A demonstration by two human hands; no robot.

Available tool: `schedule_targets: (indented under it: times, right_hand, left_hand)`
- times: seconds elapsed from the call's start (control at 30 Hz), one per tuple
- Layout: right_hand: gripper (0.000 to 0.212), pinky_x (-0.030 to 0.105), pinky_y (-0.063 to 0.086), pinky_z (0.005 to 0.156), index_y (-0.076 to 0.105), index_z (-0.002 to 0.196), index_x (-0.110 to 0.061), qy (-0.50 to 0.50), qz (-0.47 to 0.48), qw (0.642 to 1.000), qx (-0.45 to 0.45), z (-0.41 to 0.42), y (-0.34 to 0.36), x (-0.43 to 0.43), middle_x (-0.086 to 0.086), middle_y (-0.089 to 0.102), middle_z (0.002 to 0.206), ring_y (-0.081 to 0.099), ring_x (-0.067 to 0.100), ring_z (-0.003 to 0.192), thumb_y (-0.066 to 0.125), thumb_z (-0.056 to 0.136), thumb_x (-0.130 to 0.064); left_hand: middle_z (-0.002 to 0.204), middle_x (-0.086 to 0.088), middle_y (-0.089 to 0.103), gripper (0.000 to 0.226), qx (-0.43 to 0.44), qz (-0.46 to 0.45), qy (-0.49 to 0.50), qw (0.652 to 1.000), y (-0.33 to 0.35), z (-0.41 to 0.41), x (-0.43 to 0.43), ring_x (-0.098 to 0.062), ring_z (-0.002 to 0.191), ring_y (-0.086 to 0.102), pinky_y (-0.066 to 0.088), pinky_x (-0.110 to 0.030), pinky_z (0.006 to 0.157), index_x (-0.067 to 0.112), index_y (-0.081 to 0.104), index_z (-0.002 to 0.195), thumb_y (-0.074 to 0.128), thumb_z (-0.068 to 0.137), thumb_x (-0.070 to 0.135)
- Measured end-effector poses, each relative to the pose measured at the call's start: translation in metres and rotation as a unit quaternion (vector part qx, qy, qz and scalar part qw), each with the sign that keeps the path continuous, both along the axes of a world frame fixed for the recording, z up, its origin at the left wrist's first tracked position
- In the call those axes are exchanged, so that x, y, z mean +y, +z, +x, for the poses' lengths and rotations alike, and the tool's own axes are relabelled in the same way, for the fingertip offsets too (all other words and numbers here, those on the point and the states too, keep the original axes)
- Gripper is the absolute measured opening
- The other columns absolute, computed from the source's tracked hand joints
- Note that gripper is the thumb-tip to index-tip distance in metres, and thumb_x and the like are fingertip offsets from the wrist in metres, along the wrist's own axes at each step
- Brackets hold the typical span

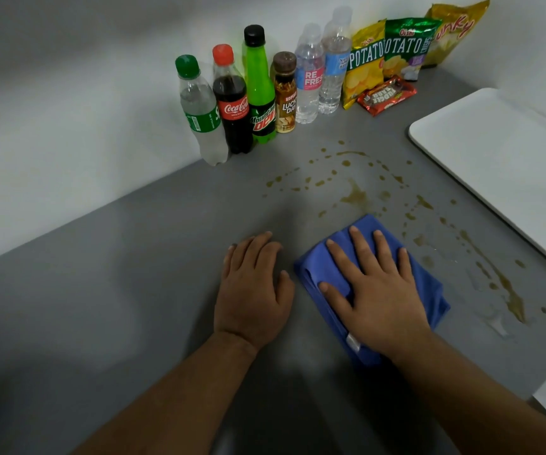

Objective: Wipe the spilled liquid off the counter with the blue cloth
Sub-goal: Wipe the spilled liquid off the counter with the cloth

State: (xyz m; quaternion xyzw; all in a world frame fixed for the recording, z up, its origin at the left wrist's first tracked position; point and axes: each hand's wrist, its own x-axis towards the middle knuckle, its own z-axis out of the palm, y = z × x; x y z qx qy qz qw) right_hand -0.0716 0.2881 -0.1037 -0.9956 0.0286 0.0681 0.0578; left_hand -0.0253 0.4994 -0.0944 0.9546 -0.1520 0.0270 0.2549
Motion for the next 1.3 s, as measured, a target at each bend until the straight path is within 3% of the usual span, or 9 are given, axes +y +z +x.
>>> schedule_targets:
  times: [0.23,0.37,0.63,0.77,0.9,1.17,1.3]
  right_hand:
    - [0.073,0.06,-0.003,0.128,0.001,0.165,-0.047,0.069,0.028,0.997,0.003,0.023,-0.001,0.028,-0.005,-0.004,0.176,-0.013,0.028,0.161,0.005,0.1,-0.079]
    - [0.075,0.058,-0.002,0.128,0.003,0.166,-0.044,0.04,0.022,0.999,0.002,0.055,0.004,0.017,-0.009,-0.001,0.176,-0.009,0.025,0.162,0.01,0.099,-0.078]
    - [0.075,0.064,0.006,0.127,0.01,0.166,-0.043,0.036,0.01,0.999,0.0,0.018,-0.002,0.031,-0.002,0.004,0.176,-0.003,0.033,0.162,0.014,0.101,-0.078]
    - [0.073,0.06,-0.002,0.128,0.007,0.166,-0.045,0.075,0.023,0.997,-0.004,0.059,0.0,0.039,-0.006,0.0,0.176,-0.009,0.027,0.162,0.008,0.1,-0.078]
    - [0.074,0.057,-0.001,0.129,0.006,0.166,-0.042,0.024,0.01,1.0,-0.001,0.096,0.005,0.025,-0.008,0.0,0.176,-0.007,0.024,0.162,0.006,0.1,-0.075]
    - [0.07,0.061,0.005,0.128,0.019,0.166,-0.039,0.032,0.006,0.999,-0.005,0.067,0.0,0.055,-0.001,0.01,0.176,0.003,0.032,0.162,0.011,0.104,-0.07]
    - [0.069,0.058,0.0,0.129,0.01,0.166,-0.041,0.072,0.029,0.997,-0.014,0.12,0.004,0.06,-0.006,0.006,0.177,-0.003,0.027,0.162,0.012,0.103,-0.068]
  left_hand:
    - [0.148,-0.007,0.055,0.044,-0.018,0.012,0.026,0.999,0.01,0.033,0.005,-0.031,0.139,0.048,0.026,-0.058,0.122,0.013,0.063,0.127,0.053,0.087,0.027]
    - [0.149,-0.01,0.055,0.048,-0.025,0.059,0.047,0.997,0.013,0.066,0.017,-0.035,0.138,0.048,0.026,-0.059,0.123,0.012,0.063,0.131,0.054,0.087,0.029]
    - [0.142,-0.009,0.059,0.049,-0.038,0.088,0.051,0.994,0.002,0.079,0.025,-0.035,0.13,0.053,0.036,-0.059,0.116,0.012,0.063,0.129,0.051,0.086,0.032]
    - [0.143,-0.009,0.058,0.05,-0.034,0.092,0.046,0.994,0.001,0.081,0.026,-0.034,0.131,0.052,0.036,-0.058,0.116,0.013,0.063,0.13,0.052,0.085,0.032]
    - [0.144,-0.009,0.058,0.047,-0.032,0.08,0.042,0.995,-0.001,0.082,0.027,-0.034,0.132,0.052,0.037,-0.059,0.115,0.012,0.064,0.13,0.054,0.088,0.029]
    - [0.145,-0.008,0.057,0.049,-0.036,0.068,0.032,0.996,-0.005,0.084,0.03,-0.032,0.137,0.049,0.033,-0.058,0.118,0.014,0.062,0.131,0.038,0.098,0.042]
    - [0.143,-0.008,0.058,0.053,-0.033,0.065,0.034,0.997,-0.004,0.084,0.03,-0.032,0.136,0.05,0.033,-0.058,0.118,0.014,0.061,0.131,0.036,0.099,0.048]
